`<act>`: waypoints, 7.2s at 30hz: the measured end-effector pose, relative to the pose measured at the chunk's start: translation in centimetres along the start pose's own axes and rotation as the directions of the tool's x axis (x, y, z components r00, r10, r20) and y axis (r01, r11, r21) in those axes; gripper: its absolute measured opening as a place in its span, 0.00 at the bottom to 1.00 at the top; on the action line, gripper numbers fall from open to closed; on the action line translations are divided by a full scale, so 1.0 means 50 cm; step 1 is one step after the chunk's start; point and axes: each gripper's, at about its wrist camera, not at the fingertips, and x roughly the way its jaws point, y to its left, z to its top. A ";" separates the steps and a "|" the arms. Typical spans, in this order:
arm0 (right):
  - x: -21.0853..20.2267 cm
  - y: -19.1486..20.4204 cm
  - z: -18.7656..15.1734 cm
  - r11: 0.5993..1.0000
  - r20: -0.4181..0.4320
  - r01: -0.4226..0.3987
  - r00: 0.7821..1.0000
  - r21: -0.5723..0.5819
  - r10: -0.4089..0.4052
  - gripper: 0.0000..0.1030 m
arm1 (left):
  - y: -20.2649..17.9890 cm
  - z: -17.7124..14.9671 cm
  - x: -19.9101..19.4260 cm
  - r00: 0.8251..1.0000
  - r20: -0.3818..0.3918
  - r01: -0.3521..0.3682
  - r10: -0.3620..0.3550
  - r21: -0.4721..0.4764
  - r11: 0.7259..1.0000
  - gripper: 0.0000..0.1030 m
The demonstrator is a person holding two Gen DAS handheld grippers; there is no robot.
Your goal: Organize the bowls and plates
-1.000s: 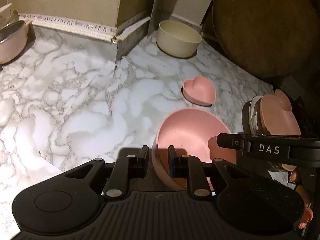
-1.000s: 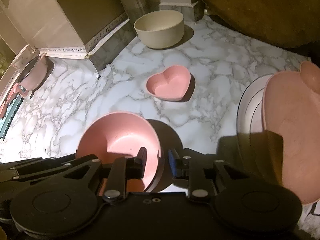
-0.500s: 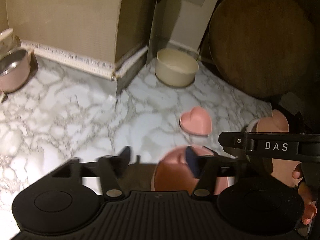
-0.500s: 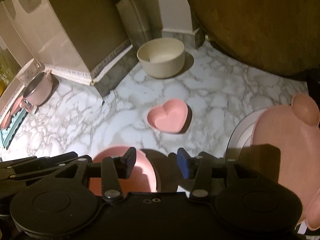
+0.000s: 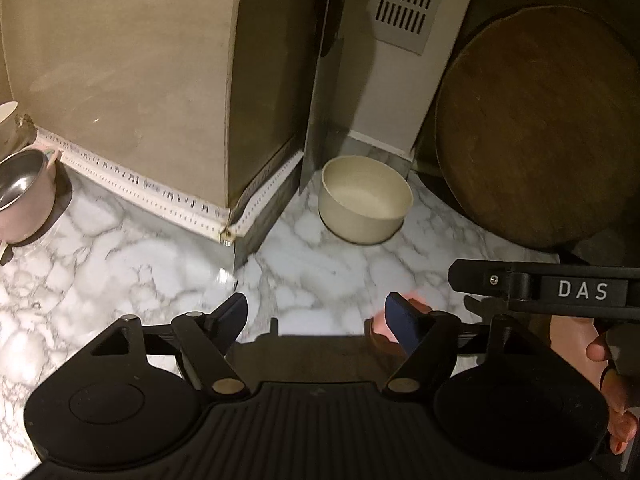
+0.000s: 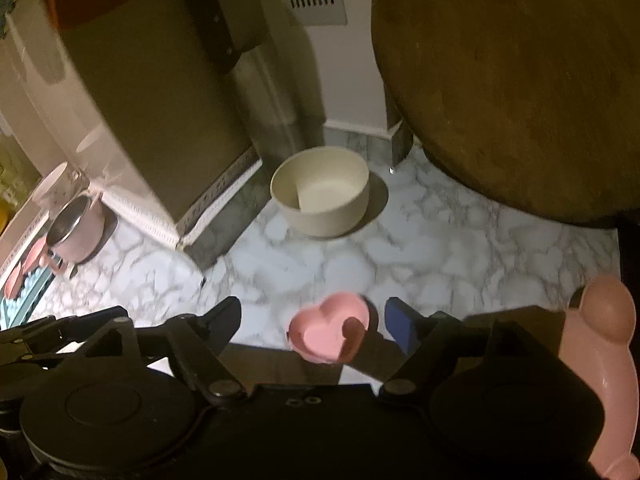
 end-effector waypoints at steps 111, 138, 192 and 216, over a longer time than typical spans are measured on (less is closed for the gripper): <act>-0.028 -0.023 -0.015 0.994 0.005 0.034 0.999 0.102 -0.035 0.07 | -0.054 -0.026 -0.026 0.996 -0.044 -0.078 0.074 -0.099 0.992 0.12; -0.100 0.026 -0.157 0.990 -0.034 0.027 0.999 0.139 -0.023 0.07 | -0.021 -0.124 -0.116 0.994 -0.091 -0.067 0.061 -0.065 0.996 0.12; -0.090 -0.003 -0.174 0.991 -0.080 0.007 0.997 0.134 0.004 0.21 | -0.019 -0.129 -0.104 0.992 -0.120 -0.036 0.039 0.027 0.999 0.12; -0.123 -0.013 -0.096 0.997 -0.026 -0.014 1.000 0.071 0.016 0.57 | -0.010 -0.047 -0.129 0.999 -0.042 -0.019 0.019 0.003 1.000 0.44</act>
